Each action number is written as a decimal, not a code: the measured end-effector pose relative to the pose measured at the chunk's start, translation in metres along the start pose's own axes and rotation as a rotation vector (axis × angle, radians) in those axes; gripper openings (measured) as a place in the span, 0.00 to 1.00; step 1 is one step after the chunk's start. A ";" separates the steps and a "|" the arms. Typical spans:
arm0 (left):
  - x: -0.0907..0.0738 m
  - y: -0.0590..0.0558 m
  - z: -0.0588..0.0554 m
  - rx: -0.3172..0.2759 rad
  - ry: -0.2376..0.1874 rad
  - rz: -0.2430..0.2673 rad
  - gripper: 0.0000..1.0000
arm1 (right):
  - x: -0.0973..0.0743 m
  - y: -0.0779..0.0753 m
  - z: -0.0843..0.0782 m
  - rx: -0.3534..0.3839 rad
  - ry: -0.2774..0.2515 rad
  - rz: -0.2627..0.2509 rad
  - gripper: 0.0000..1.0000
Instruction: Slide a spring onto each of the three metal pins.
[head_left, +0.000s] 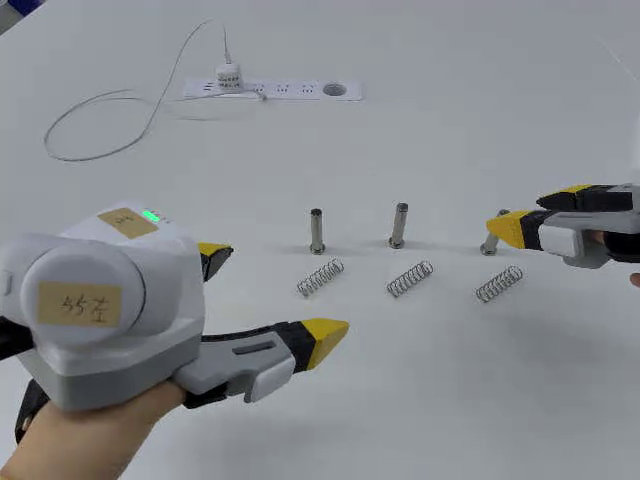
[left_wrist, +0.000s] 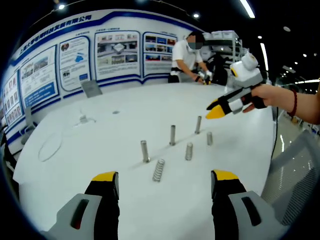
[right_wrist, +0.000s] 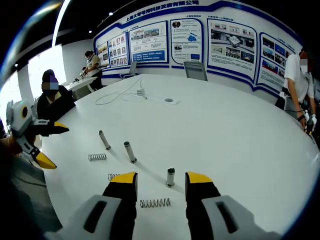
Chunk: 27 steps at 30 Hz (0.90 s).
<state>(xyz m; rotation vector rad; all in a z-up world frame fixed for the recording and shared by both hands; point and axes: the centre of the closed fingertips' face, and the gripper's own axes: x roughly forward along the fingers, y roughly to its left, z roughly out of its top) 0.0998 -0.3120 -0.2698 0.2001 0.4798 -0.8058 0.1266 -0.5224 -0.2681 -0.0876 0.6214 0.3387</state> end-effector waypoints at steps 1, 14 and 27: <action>0.001 0.001 0.000 0.007 0.005 0.000 0.76 | -0.002 0.001 0.000 0.000 -0.002 0.004 0.39; 0.021 0.000 -0.010 0.106 0.156 -0.087 0.52 | -0.018 0.017 -0.003 0.002 -0.027 0.060 0.42; 0.043 0.001 -0.025 0.116 0.291 -0.141 0.38 | -0.018 0.029 -0.011 0.024 -0.020 0.109 0.42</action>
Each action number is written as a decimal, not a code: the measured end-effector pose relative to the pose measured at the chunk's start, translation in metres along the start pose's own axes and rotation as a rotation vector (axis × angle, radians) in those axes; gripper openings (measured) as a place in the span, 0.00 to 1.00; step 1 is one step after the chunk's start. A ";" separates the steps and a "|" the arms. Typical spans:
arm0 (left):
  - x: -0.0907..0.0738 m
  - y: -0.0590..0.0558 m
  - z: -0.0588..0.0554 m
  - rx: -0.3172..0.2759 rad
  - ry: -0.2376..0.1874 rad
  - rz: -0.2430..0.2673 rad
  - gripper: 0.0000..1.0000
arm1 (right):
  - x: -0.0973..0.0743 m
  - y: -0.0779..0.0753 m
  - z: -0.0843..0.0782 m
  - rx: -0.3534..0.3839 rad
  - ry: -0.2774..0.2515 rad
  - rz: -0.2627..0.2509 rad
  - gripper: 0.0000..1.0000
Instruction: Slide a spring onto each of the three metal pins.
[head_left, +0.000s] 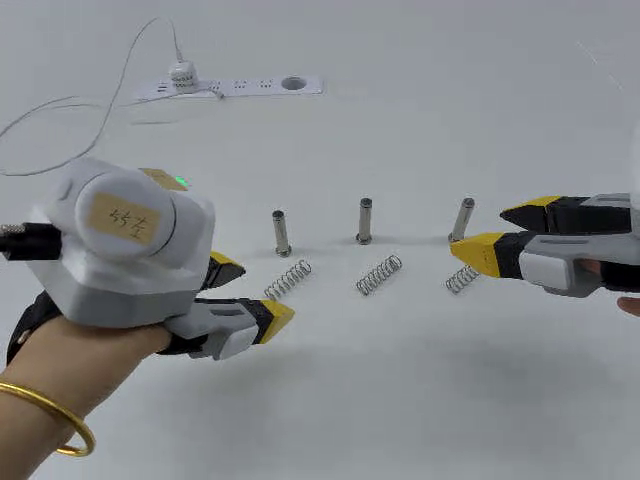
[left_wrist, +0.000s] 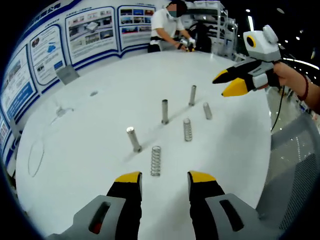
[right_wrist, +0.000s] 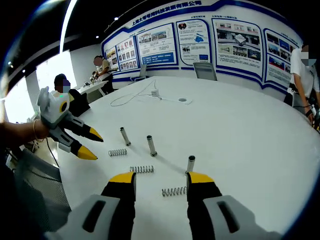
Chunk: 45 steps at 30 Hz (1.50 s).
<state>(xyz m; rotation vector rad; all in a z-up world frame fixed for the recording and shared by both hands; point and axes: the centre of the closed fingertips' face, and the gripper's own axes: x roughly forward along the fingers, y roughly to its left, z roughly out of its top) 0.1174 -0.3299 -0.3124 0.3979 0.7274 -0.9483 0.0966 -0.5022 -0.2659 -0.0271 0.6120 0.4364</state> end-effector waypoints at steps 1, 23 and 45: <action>0.001 0.000 0.000 -0.001 0.003 -0.003 0.37 | 0.000 0.001 0.000 -0.003 -0.001 0.005 0.42; 0.030 0.011 -0.007 -0.100 0.087 -0.039 0.23 | 0.004 0.005 -0.016 -0.003 -0.005 0.046 0.43; 0.040 0.009 -0.011 -0.075 0.138 -0.048 0.12 | 0.002 0.004 -0.016 0.024 -0.012 0.025 0.41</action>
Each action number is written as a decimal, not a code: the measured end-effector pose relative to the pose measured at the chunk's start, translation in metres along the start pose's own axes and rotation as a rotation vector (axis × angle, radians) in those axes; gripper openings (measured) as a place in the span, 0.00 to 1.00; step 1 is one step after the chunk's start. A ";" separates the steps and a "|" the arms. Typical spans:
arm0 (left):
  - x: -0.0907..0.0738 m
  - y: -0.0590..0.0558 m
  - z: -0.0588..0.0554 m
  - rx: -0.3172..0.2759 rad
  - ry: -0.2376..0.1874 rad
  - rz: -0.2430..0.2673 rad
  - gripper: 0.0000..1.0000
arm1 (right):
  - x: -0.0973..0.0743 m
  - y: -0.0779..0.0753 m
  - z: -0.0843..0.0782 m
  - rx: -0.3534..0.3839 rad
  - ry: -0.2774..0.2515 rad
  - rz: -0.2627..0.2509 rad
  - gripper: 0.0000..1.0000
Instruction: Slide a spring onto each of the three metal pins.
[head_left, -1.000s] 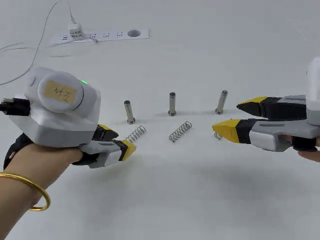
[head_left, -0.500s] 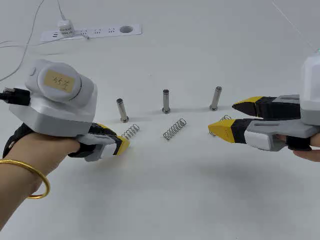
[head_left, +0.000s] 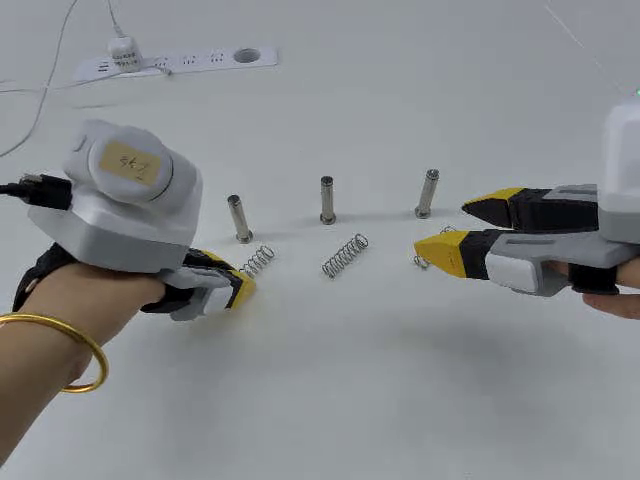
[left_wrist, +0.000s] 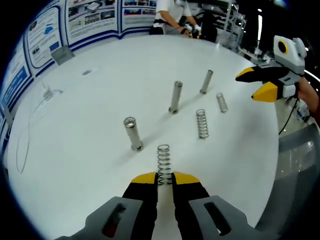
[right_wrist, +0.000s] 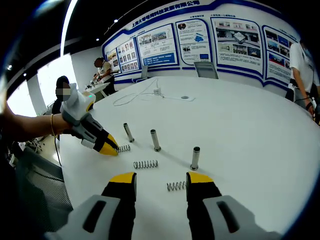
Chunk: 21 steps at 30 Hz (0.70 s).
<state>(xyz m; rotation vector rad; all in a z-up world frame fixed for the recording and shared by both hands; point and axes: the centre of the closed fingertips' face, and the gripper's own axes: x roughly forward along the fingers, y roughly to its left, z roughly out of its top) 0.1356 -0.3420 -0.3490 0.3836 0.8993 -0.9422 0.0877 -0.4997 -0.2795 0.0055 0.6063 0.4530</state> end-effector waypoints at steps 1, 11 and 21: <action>0.000 0.000 0.000 0.002 0.000 0.001 0.12 | 0.000 0.000 0.000 0.001 0.001 0.000 0.41; -0.002 0.000 -0.002 0.027 -0.012 0.017 0.10 | -0.001 0.005 0.002 0.004 0.004 0.002 0.41; -0.014 -0.004 0.004 0.016 -0.100 0.053 0.10 | -0.002 0.018 0.012 0.030 -0.023 0.029 0.41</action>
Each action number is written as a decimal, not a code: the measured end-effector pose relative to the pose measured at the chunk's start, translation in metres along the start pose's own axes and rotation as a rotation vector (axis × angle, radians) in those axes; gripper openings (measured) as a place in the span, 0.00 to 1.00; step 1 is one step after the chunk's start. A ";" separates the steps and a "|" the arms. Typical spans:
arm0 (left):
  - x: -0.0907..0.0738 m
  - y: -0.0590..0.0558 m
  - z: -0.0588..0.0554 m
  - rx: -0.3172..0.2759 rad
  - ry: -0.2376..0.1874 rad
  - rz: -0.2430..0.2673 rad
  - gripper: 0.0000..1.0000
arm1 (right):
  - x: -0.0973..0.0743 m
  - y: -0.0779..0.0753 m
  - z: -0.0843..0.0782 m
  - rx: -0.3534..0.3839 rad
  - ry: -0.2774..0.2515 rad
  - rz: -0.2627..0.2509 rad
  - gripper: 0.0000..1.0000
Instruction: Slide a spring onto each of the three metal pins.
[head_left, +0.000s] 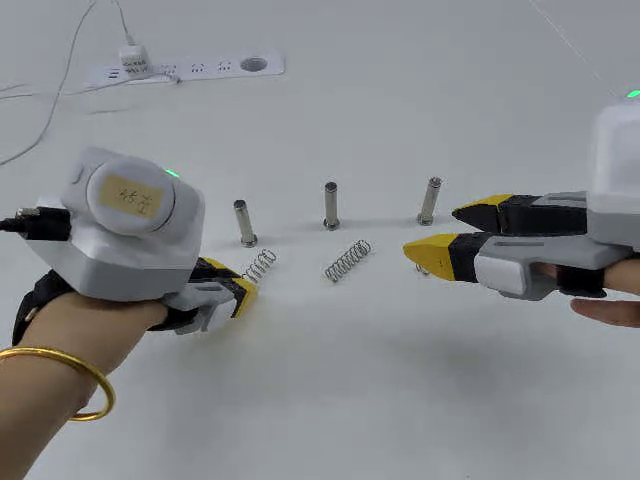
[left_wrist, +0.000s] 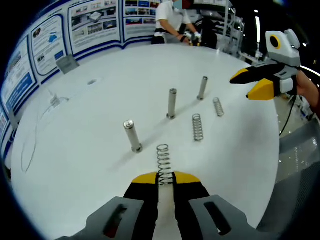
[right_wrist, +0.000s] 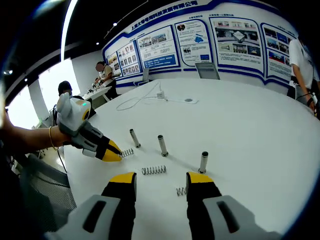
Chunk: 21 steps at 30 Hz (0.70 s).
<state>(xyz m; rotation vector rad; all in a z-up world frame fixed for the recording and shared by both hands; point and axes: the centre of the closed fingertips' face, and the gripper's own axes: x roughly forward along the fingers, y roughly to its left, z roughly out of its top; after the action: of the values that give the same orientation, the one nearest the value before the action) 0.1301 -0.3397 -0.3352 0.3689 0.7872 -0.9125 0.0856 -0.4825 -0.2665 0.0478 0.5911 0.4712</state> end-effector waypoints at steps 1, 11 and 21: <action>-0.002 -0.001 0.002 -0.003 -0.020 0.005 0.10 | 0.000 0.002 0.002 0.006 -0.009 0.003 0.41; -0.019 -0.012 0.018 -0.115 -0.178 0.023 0.10 | 0.009 0.028 0.024 0.133 -0.102 0.083 0.39; -0.044 -0.020 0.039 -0.132 -0.348 0.031 0.10 | 0.024 0.056 0.043 0.256 -0.175 0.173 0.37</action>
<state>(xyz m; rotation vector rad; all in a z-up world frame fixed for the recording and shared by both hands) 0.1152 -0.3500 -0.2754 0.1007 0.5157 -0.8605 0.1030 -0.4187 -0.2336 0.3829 0.4739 0.5506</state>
